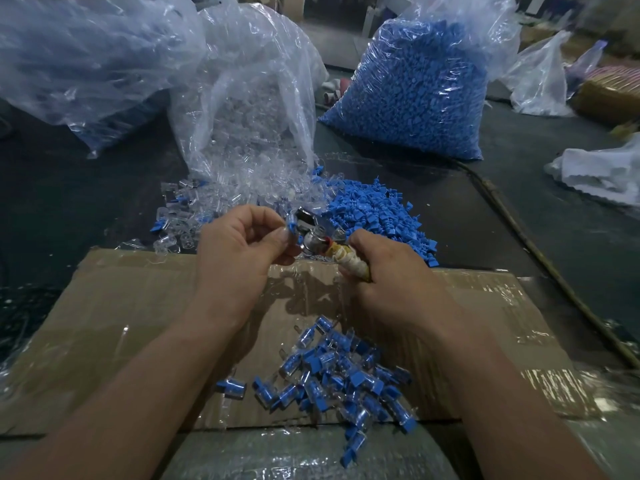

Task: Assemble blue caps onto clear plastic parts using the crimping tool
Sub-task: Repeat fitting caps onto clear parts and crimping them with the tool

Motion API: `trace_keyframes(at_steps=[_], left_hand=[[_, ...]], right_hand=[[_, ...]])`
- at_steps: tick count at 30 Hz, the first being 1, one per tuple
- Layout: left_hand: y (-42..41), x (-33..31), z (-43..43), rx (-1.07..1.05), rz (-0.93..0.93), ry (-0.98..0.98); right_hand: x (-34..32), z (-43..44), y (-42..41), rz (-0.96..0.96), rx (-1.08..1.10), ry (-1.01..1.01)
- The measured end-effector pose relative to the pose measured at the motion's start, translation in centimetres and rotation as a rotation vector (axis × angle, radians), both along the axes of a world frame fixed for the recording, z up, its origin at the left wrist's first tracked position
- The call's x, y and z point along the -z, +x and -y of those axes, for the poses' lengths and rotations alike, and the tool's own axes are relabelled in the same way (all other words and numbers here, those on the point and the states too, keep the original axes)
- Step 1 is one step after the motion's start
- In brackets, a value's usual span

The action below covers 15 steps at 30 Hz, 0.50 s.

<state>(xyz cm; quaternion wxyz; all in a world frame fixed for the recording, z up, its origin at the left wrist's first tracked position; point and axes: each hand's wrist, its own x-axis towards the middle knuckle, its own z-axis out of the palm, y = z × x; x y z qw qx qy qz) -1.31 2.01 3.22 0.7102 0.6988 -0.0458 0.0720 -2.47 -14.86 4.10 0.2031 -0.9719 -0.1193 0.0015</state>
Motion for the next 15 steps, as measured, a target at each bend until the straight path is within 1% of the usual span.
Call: trace_keyframes(at_steps=[6, 9, 13, 15], left_hand=[[0.0, 0.0, 0.0, -0.018, 0.003, 0.025], [0.0, -0.1, 0.1, -0.020, -0.001, 0.024], [0.0, 0.0, 0.1, -0.029, -0.042, -0.041], [0.2, 0.0, -0.1, -0.029, -0.074, -0.124]], right_hand=[[0.2, -0.1, 0.1, 0.003, 0.011, -0.012], [0.4, 0.0, 0.0, 0.038, 0.012, -0.020], [0.5, 0.4, 0.3, 0.051, -0.003, 0.008], [0.4, 0.9, 0.4, 0.024, 0.005, 0.016]])
